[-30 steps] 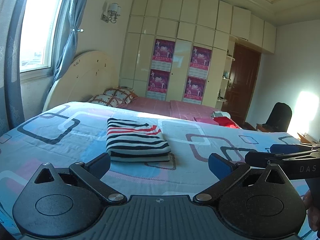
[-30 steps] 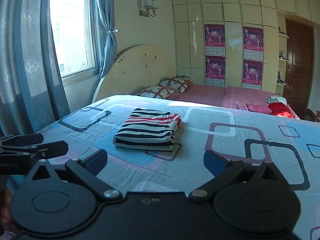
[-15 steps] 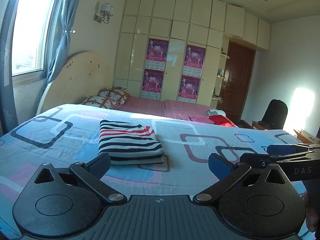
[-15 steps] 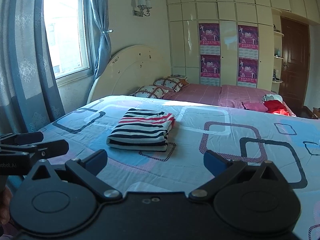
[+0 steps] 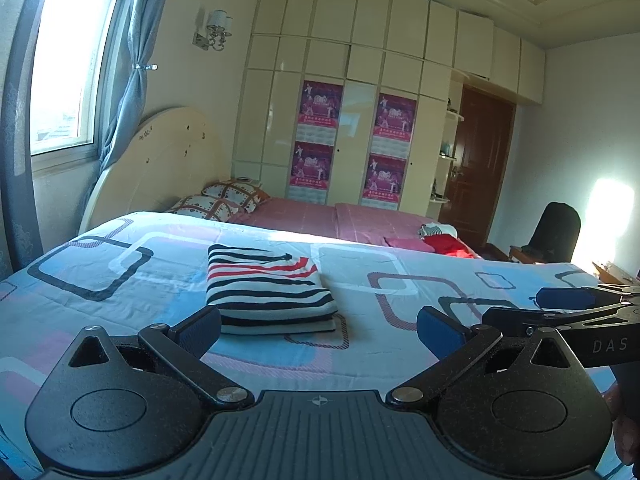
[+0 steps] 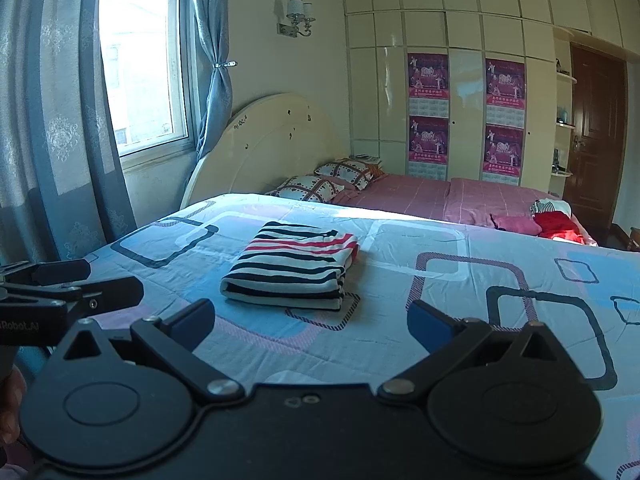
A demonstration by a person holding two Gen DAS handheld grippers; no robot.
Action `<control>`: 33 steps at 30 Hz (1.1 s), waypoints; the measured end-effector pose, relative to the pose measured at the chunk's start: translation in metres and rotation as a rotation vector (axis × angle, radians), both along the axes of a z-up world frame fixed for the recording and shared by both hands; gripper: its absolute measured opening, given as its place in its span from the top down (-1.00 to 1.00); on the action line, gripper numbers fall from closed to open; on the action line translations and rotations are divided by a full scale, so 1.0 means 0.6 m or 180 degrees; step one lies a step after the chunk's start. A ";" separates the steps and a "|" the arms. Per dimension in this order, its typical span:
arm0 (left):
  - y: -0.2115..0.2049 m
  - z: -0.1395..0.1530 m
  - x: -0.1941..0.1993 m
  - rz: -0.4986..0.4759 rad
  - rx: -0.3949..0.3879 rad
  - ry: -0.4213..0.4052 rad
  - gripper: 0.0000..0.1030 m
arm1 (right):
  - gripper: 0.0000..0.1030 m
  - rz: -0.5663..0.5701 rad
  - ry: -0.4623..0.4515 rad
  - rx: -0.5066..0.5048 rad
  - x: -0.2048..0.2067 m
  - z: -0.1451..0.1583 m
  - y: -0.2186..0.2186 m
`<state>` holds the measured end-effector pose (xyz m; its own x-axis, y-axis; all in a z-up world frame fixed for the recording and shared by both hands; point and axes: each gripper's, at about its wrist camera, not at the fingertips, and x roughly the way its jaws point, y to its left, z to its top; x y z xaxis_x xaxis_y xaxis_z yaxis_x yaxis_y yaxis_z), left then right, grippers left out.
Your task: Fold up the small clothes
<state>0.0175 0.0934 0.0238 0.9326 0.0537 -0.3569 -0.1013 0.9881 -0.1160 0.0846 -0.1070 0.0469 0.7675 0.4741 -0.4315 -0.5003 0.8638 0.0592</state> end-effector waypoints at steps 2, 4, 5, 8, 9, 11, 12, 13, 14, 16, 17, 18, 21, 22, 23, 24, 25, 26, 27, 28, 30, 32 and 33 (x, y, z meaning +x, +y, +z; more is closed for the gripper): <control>0.000 0.000 0.000 -0.0003 0.0001 -0.0001 -0.99 | -0.99 -0.0003 -0.0008 -0.0005 0.000 0.001 0.000; -0.002 0.000 0.000 -0.0002 0.0003 0.0000 -0.99 | -0.99 -0.0005 -0.0015 -0.0007 -0.002 0.002 0.000; -0.002 0.000 0.000 -0.0002 0.0001 0.0001 -0.99 | -0.99 -0.0004 -0.0016 -0.0008 -0.002 0.002 0.000; -0.002 0.000 0.000 -0.0002 0.0002 -0.0001 -0.99 | -0.99 -0.0003 -0.0024 -0.0016 -0.004 0.004 0.000; -0.002 0.000 0.000 -0.0004 0.0003 -0.0001 -0.99 | -0.99 -0.0002 -0.0026 -0.0014 -0.005 0.004 -0.001; -0.001 0.000 0.000 -0.0007 0.0004 -0.0002 -0.99 | -0.99 -0.0003 -0.0025 -0.0018 -0.004 0.004 -0.002; -0.001 0.000 -0.001 -0.0009 0.0003 -0.0006 -0.99 | -0.99 -0.0006 -0.0029 -0.0020 -0.004 0.004 -0.001; -0.003 0.000 0.000 -0.0010 0.0001 -0.0006 -0.99 | -0.99 -0.0009 -0.0028 -0.0022 -0.004 0.004 -0.002; -0.003 0.000 0.001 -0.0015 -0.0002 -0.0003 -1.00 | -0.99 -0.0015 -0.0025 -0.0021 -0.004 0.005 -0.003; -0.004 0.000 0.001 -0.0018 -0.0010 -0.0001 -0.99 | -0.99 -0.0022 -0.0031 -0.0018 -0.004 0.007 -0.005; -0.004 -0.001 0.001 -0.0019 -0.0015 -0.0003 -1.00 | -0.99 -0.0026 -0.0038 -0.0020 -0.004 0.007 -0.006; -0.005 0.000 0.002 -0.0022 -0.0016 -0.0003 -0.99 | -0.99 -0.0027 -0.0039 -0.0020 -0.004 0.008 -0.007; -0.006 0.001 0.002 -0.0015 -0.0004 -0.0006 -0.99 | -0.99 -0.0023 -0.0046 -0.0025 -0.004 0.008 -0.007; -0.006 0.002 0.002 -0.0013 -0.0006 -0.0006 -1.00 | -0.99 -0.0021 -0.0042 -0.0023 -0.003 0.008 -0.007; -0.005 0.001 0.002 -0.0010 -0.0008 -0.0006 -1.00 | -0.99 -0.0015 -0.0039 -0.0022 -0.003 0.008 -0.008; -0.006 0.002 0.003 -0.0009 -0.0006 -0.0007 -1.00 | -0.99 -0.0010 -0.0040 -0.0024 -0.002 0.008 -0.008; -0.006 0.002 0.003 -0.0007 -0.0002 -0.0007 -1.00 | -0.99 -0.0009 -0.0043 -0.0028 -0.003 0.008 -0.005; -0.005 0.002 0.003 -0.0002 -0.0004 -0.0007 -1.00 | -0.99 -0.0006 -0.0042 -0.0031 -0.002 0.008 -0.005; -0.003 0.002 0.004 -0.0004 -0.0012 -0.0007 -0.99 | -0.99 -0.0002 -0.0039 -0.0030 -0.002 0.008 -0.005; -0.003 0.002 0.006 -0.0006 -0.0019 -0.0003 -0.99 | -0.99 0.0002 -0.0038 -0.0031 -0.002 0.007 -0.004; -0.002 0.001 0.007 0.0002 -0.0024 0.0000 -0.99 | -0.99 0.0001 -0.0039 -0.0032 -0.001 0.007 -0.004; -0.002 0.000 0.007 0.0011 -0.0020 0.0007 -1.00 | -0.99 0.0002 -0.0034 -0.0029 -0.001 0.007 -0.004; -0.002 0.000 0.008 0.0017 -0.0016 0.0007 -0.99 | -0.99 -0.0001 -0.0034 -0.0030 -0.001 0.007 -0.004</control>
